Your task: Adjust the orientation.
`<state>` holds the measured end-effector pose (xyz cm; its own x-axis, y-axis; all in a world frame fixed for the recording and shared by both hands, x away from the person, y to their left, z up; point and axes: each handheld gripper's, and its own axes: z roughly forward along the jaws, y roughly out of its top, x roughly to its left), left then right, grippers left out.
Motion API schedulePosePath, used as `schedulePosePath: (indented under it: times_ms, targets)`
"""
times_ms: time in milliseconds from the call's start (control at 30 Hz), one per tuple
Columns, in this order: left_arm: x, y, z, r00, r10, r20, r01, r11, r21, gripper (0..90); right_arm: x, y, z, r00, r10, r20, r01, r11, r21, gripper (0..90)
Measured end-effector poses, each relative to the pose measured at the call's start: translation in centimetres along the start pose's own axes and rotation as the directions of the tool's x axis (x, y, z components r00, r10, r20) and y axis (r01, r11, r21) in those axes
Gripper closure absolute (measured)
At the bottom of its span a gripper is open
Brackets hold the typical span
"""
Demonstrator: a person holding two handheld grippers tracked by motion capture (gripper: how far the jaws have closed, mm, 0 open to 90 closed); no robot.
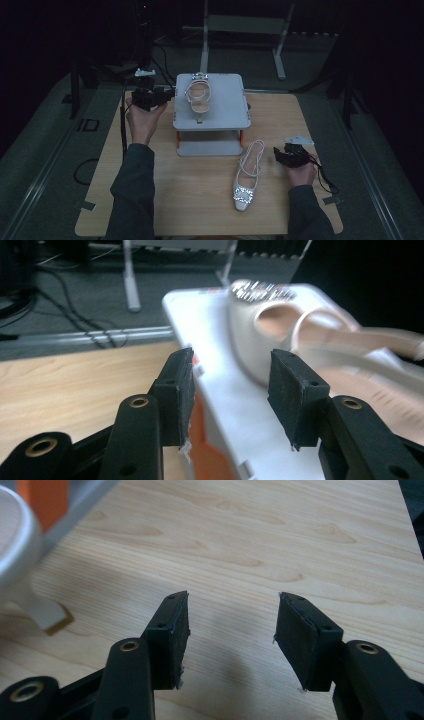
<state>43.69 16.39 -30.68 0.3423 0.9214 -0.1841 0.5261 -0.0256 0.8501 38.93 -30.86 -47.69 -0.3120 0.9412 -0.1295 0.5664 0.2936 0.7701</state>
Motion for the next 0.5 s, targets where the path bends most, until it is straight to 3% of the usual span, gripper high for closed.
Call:
schedulePosePath:
  times_ms: [167, 400, 500]
  targets:
    - [0.7, -2.0, 0.0, 0.9998, 0.008, -0.021, -0.008, 0.9998, 0.018, 53.4, 0.0, 0.3, -0.6, 0.9991, 0.024, -0.036, -0.025, 0.999, -0.021, 49.7]
    - [1.7, -4.3, 0.2, 0.9986, -0.009, -0.052, 0.010, 0.9996, 0.028, 53.2, 0.6, 1.0, -1.5, 0.9963, 0.015, -0.084, -0.019, 0.998, -0.053, 54.8]
    - [2.4, -6.6, 0.5, 0.9976, -0.023, -0.065, 0.025, 0.9991, 0.035, 52.8, 1.0, 1.6, -2.4, 0.9948, 0.001, -0.102, -0.009, 0.997, -0.078, 54.6]
